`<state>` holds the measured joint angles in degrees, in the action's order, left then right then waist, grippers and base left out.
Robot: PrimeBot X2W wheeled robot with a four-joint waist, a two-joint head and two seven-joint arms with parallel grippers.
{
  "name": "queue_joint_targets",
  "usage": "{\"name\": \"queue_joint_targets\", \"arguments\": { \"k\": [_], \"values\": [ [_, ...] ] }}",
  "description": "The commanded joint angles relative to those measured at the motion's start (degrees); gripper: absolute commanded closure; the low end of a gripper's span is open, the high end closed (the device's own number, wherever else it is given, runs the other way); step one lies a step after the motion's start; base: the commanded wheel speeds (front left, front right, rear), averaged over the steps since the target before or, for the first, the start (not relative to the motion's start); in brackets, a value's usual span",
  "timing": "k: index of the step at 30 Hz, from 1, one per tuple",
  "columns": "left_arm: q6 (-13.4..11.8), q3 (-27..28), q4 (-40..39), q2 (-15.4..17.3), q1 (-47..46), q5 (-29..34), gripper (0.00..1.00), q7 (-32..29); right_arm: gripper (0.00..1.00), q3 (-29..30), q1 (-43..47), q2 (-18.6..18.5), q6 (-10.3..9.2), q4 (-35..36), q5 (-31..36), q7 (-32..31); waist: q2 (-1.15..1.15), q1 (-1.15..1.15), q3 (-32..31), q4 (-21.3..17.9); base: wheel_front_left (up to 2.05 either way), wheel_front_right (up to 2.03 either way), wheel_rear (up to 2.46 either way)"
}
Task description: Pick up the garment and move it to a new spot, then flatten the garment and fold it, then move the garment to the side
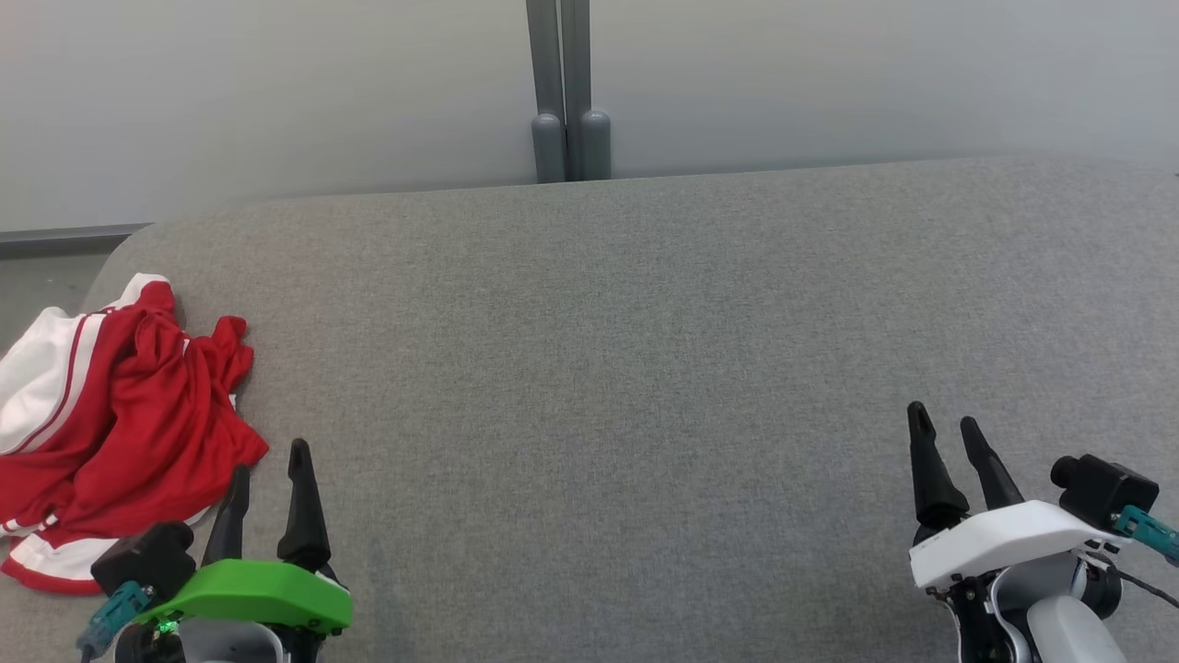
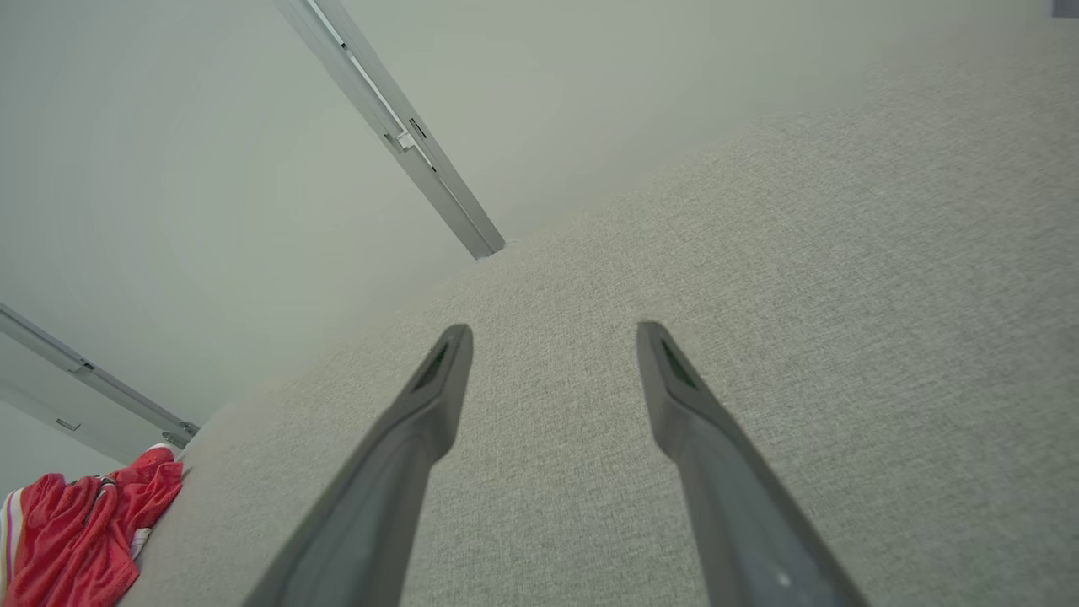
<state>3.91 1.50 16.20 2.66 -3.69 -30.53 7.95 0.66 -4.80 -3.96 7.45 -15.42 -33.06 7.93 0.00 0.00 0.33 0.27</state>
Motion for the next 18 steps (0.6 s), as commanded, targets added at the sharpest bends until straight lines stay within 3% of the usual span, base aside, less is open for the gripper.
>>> {"name": "queue_joint_targets", "arguments": {
  "k": [1, 18],
  "values": [
    [-0.44, -0.19, -0.55, 0.59, 0.25, 2.17, 0.00, 0.55, 0.00, -0.16, 0.00, -0.09, 0.03, 0.53, 1.96, 0.61, 0.00, 0.00, 0.01, -0.01, 0.00, 0.00, 0.00],
    [-1.47, -1.52, 0.06, 1.07, 0.43, 12.25, 0.00, 2.94, 0.00, -0.34, 0.13, 0.18, 0.04, -0.45, 12.26, 3.00, 0.00, 0.00, 0.10, 0.03, 0.00, 0.00, 0.00]
  ]
}}
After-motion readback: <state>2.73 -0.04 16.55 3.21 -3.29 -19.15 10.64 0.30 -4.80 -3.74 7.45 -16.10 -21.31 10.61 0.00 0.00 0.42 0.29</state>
